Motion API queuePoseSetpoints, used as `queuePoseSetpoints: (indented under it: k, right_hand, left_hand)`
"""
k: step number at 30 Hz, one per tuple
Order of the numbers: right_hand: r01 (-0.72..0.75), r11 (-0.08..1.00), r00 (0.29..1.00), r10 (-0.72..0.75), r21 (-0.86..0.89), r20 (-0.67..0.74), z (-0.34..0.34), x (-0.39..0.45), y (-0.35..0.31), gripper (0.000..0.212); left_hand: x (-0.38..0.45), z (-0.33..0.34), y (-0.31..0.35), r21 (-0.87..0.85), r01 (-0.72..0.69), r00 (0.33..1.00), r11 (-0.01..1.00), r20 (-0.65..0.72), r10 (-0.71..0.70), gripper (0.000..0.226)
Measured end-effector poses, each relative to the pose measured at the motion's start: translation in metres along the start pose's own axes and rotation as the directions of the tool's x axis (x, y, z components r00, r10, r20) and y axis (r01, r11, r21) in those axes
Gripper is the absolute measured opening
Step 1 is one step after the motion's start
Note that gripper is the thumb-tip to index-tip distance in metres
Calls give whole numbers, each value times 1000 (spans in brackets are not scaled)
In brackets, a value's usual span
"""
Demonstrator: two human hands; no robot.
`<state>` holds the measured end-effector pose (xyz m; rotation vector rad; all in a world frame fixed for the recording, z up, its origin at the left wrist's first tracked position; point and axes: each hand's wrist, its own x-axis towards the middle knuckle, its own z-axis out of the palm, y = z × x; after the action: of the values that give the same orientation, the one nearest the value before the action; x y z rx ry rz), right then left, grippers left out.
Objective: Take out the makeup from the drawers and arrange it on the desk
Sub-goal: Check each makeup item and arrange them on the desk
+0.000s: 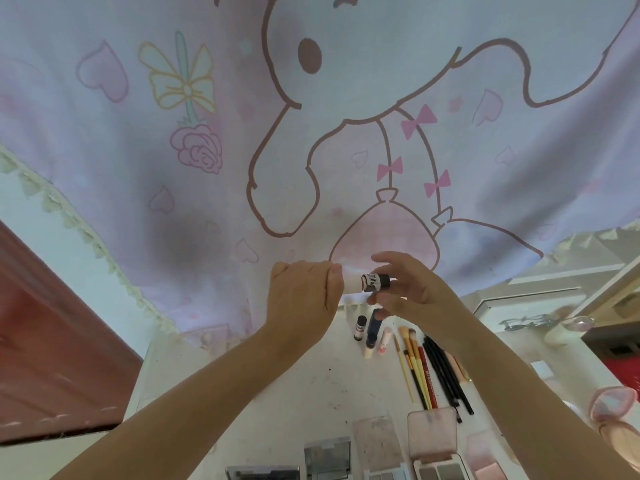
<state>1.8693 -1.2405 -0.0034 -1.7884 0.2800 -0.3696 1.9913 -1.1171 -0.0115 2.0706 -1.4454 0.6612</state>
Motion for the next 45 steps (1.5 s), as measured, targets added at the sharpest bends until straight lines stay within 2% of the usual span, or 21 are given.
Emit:
queuePoseSetpoints:
  k: [2,5,7,10,12,14,16,18,21,25,27,30,33,40,45]
  right_hand:
    - [-52,998,998,50,34,44,2,0,3,33]
    - [-82,997,996,82,15,33,5,1,9,16]
    - [-97,995,995,97,4,6,6,0,17,16]
    - [-169,985,986,169,31,8,5,-7,34,19]
    - [-224,975,974,224,-14,23,7,-11,49,18]
    - [-256,956,966,260,-141,12,9,-15,63,15]
    - [-255,895,961,278,-367,10,9,-18,76,13]
    - [-261,828,951,309,-497,16,8,-22,87,23]
    - [-352,776,918,397,-523,-28,-3,-26,105,41]
    - [-427,679,870,488,-597,-68,-30,-31,132,32]
    - [-465,623,836,543,-629,-81,-39,-30,149,27]
    - [-469,522,798,596,-712,-88,-45,-27,177,31]
    - [-398,484,804,593,-779,-42,-45,-25,207,36]
    - [-320,466,833,554,-825,-10,-47,-23,244,45]
    - [-251,464,868,497,-850,15,-46,-28,248,47]
  left_hand:
    - [-2,1,1,-109,62,998,992,16,-61,28]
    - [-8,7,4,-105,28,999,994,48,-23,27]
    - [-13,16,0,-135,74,980,988,193,-47,26]
    - [-26,30,-9,-223,223,857,949,509,-81,23]
    - [-34,39,-10,-188,173,761,967,648,-11,26]
    - [-42,50,-9,-148,97,668,984,742,46,26]
    - [-49,66,-6,-140,128,602,982,798,36,24]
    - [-57,86,-2,-142,197,556,970,831,9,21]
    - [-70,120,3,-121,296,493,948,869,-43,21]
    - [-86,156,5,-117,471,445,874,887,-120,15]
    - [-92,175,4,-109,513,448,851,880,-157,18]
    - [-100,197,7,-98,602,429,792,877,-218,20]
    - [-107,213,15,-115,700,416,705,868,-270,19]
    - [-107,236,38,-138,716,449,684,842,-300,21]
    - [-106,235,41,-121,787,397,604,850,-346,18]
